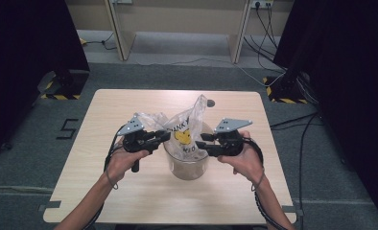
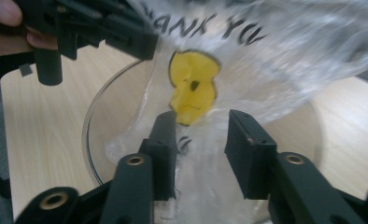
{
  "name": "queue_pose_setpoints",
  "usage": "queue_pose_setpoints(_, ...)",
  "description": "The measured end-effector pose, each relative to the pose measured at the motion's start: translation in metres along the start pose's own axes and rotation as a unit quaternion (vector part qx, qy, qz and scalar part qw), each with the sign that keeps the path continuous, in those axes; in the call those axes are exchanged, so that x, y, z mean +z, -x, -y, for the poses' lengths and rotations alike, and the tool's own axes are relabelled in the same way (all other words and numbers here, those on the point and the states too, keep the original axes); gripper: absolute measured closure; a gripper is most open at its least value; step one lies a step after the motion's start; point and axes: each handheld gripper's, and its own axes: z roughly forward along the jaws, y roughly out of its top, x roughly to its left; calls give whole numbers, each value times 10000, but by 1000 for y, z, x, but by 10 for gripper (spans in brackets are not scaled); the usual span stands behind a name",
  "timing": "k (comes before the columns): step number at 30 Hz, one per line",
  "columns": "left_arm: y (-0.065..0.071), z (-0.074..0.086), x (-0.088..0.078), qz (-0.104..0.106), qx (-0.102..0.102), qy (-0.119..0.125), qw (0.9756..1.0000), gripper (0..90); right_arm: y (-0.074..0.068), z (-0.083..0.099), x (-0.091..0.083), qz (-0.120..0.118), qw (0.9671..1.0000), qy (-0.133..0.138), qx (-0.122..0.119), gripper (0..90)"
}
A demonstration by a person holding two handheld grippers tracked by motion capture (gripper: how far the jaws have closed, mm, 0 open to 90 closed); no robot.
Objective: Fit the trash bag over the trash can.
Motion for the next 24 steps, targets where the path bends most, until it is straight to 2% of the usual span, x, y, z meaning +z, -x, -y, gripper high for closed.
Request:
queue_pose_setpoints(2, 0, 0, 0, 10, 2, -9, 10000, 737, 1, -1, -2, 40, 9999, -76, -52, 685)
queue_pose_setpoints(3, 2, 2, 1, 43, 28, -43, 10000, 733, 2, 1, -1, 32, 9993, -340, -137, 721)
queue_pose_setpoints(4, 3, 2, 1, 63, 28, -61, 10000, 732, 2, 2, 1, 27, 9991, -381, -168, 733)
queue_pose_setpoints(8, 4, 5, 2, 121, -11, -87, 9999, 727, -8, 12, 18, 125, 9959, -801, -402, 749)
queue_pose_setpoints(10, 4, 6, 2, 123, -23, -91, 9999, 720, -9, 15, 22, 30, 9968, -741, -296, 739)
queue_pose_setpoints(12, 4, 7, 0, 112, -51, -85, 9999, 711, -8, 14, 20, 3, 9975, -697, -99, 665)
queue_pose_setpoints(15, 3, 7, -3, 107, -55, -66, 9999, 697, 0, 6, 8, 50, 9994, -310, 149, 587)
queue_pose_setpoints(17, 3, 7, -4, 102, -69, -50, 9999, 696, 5, -3, 0, 247, 9992, -36, 322, 520)
queue_pose_setpoints(19, 4, 7, -3, 123, -51, -74, 9999, 696, 13, -14, -5, 474, 9979, 126, 418, 471)
queue_pose_setpoints(22, 7, 8, -1, 169, -31, -93, 9998, 697, 28, -31, 0, 780, 9948, 239, 604, 413)
queue_pose_setpoints(24, 9, 8, 0, 201, 17, -124, 9997, 699, 41, -40, 7, 856, 9934, 245, 729, 385)
